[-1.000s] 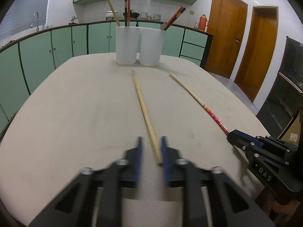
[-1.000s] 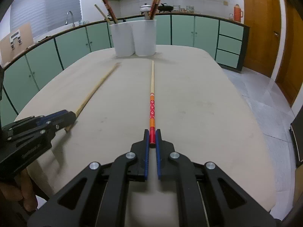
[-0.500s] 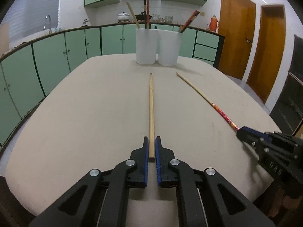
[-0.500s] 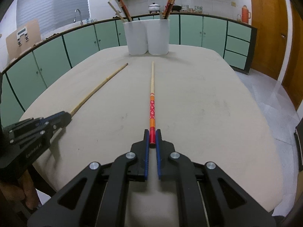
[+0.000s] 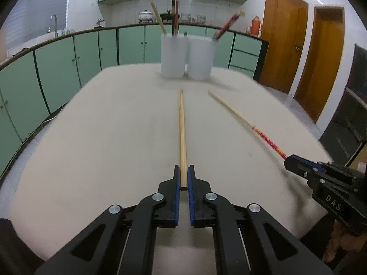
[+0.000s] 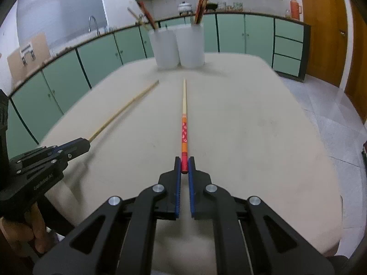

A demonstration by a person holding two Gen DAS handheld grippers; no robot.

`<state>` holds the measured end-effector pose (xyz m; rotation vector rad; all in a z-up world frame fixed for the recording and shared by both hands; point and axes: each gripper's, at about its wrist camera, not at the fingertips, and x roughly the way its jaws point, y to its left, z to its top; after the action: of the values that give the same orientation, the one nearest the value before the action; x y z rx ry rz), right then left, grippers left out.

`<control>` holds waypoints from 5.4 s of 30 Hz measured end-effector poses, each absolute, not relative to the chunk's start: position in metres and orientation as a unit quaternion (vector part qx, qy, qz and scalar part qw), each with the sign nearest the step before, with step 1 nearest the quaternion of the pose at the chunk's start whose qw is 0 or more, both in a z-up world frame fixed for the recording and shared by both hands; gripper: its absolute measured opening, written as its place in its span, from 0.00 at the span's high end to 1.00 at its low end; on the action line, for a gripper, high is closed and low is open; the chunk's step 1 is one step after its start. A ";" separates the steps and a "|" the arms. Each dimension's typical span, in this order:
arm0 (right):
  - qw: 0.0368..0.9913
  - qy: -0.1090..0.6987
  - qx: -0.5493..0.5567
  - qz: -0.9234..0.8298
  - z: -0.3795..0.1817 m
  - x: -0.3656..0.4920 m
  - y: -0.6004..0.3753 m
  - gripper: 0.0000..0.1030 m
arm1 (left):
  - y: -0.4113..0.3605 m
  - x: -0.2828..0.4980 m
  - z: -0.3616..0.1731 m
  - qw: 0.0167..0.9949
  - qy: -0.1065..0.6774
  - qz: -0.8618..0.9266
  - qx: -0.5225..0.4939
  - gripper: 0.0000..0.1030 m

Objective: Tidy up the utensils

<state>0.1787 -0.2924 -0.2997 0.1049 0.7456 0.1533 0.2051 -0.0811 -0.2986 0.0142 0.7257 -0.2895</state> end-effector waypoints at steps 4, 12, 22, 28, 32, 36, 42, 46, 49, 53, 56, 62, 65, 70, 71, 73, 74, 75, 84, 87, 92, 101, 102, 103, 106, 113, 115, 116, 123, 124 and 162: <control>0.936 0.335 0.058 0.085 -0.257 0.158 -0.293 0.95 | -0.068 0.194 -0.259 0.931 0.335 -0.146 -0.001 0.94; 0.954 0.277 0.041 0.111 -0.170 0.156 -0.290 0.95 | -0.050 0.201 -0.188 0.936 0.312 -0.163 -0.006 0.94; 0.947 0.285 0.002 0.147 -0.131 0.226 -0.278 0.95 | -0.048 0.250 -0.145 0.925 0.335 -0.182 0.004 0.94; 0.941 0.299 -0.011 0.157 -0.121 0.259 -0.277 0.95 | -0.056 0.268 -0.135 0.920 0.338 -0.195 0.022 0.94; 0.936 0.312 -0.023 0.164 -0.118 0.278 -0.276 0.95 | -0.064 0.279 -0.131 0.918 0.338 -0.203 0.036 0.94; 0.929 0.326 -0.025 0.171 -0.112 0.297 -0.276 0.95 | -0.067 0.291 -0.126 0.916 0.341 -0.210 0.039 0.94; 0.925 0.330 -0.042 0.181 -0.095 0.311 -0.267 0.95 | -0.068 0.304 -0.114 0.910 0.346 -0.224 0.038 0.94; 0.924 0.331 -0.050 0.183 -0.082 0.317 -0.265 0.95 | -0.070 0.313 -0.102 0.907 0.348 -0.232 0.038 0.94; 0.924 0.332 -0.052 0.183 -0.069 0.323 -0.265 0.95 | -0.071 0.324 -0.089 0.903 0.353 -0.241 0.039 0.94; 0.924 0.331 -0.047 0.185 -0.040 0.339 -0.269 0.95 | -0.071 0.343 -0.059 0.906 0.342 -0.244 0.043 0.94; 0.929 0.320 -0.046 0.180 -0.015 0.350 -0.272 0.95 | -0.072 0.361 -0.033 0.911 0.331 -0.244 0.037 0.94; 0.937 0.303 -0.036 0.171 0.034 0.383 -0.281 0.95 | -0.078 0.395 0.006 0.921 0.308 -0.239 0.020 0.94; 0.941 0.296 -0.030 0.163 0.051 0.401 -0.286 0.95 | -0.082 0.413 0.025 0.928 0.288 -0.236 0.012 0.94; 0.945 0.291 -0.028 0.150 0.063 0.433 -0.290 0.95 | -0.091 0.444 0.036 0.936 0.265 -0.233 0.004 0.94; 0.945 0.291 -0.031 0.147 0.064 0.440 -0.290 0.95 | -0.093 0.451 0.036 0.937 0.261 -0.231 0.003 0.94; 0.946 0.291 -0.033 0.141 0.062 0.453 -0.290 0.95 | -0.097 0.468 0.036 0.941 0.252 -0.225 0.002 0.94; 0.946 0.293 -0.035 0.138 0.059 0.462 -0.290 0.95 | -0.099 0.475 0.034 0.943 0.249 -0.221 0.002 0.94; 0.946 0.294 -0.034 0.136 0.057 0.467 -0.290 0.95 | -0.101 0.483 0.033 0.944 0.248 -0.218 0.002 0.94; 0.941 0.322 -0.017 0.107 0.000 0.523 -0.301 0.95 | -0.109 0.538 -0.023 0.942 0.276 -0.194 -0.001 0.94; 0.938 0.332 -0.007 0.100 -0.025 0.535 -0.306 0.95 | -0.105 0.548 -0.045 0.938 0.291 -0.188 -0.002 0.94; 0.930 0.355 0.000 0.091 -0.060 0.543 -0.308 0.94 | -0.098 0.554 -0.072 0.932 0.313 -0.182 -0.001 0.94; 0.933 0.355 0.018 0.057 -0.072 0.538 -0.322 0.43 | -0.082 0.548 -0.076 0.933 0.316 -0.169 0.008 0.51; 0.934 0.352 0.016 0.053 -0.070 0.536 -0.323 0.41 | -0.079 0.546 -0.074 0.935 0.314 -0.166 0.010 0.48; 0.935 0.351 0.015 0.050 -0.069 0.535 -0.324 0.38 | -0.077 0.544 -0.072 0.936 0.312 -0.163 0.012 0.43; 0.934 0.354 0.016 0.046 -0.071 0.532 -0.326 0.36 | -0.071 0.539 -0.070 0.936 0.312 -0.160 0.016 0.38; 0.933 0.356 0.027 0.046 -0.075 0.511 -0.324 0.30 | -0.056 0.525 -0.071 0.933 0.328 -0.150 0.011 0.28; 0.936 0.348 0.033 0.041 -0.074 0.495 -0.324 0.24 | -0.048 0.511 -0.072 0.933 0.329 -0.149 0.010 0.22; 0.939 0.340 0.034 0.036 -0.074 0.482 -0.324 0.21 | -0.045 0.502 -0.073 0.933 0.328 -0.147 0.012 0.20; 0.959 0.283 0.000 0.025 -0.081 0.383 -0.307 0.10 | -0.025 0.419 -0.087 0.940 0.313 -0.129 0.048 0.06; 0.961 0.277 -0.006 0.021 -0.084 0.368 -0.304 0.07 | -0.021 0.403 -0.090 0.942 0.309 -0.124 0.049 0.06; 0.977 0.205 0.021 -0.061 -0.069 -0.020 -0.213 0.05 | 0.053 -0.006 -0.057 0.974 0.222 -0.039 0.005 0.06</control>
<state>-0.0204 -0.2126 -0.0687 0.0417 0.4126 -0.1228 -0.0059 0.0532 -0.0575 0.0095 0.4477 -0.0779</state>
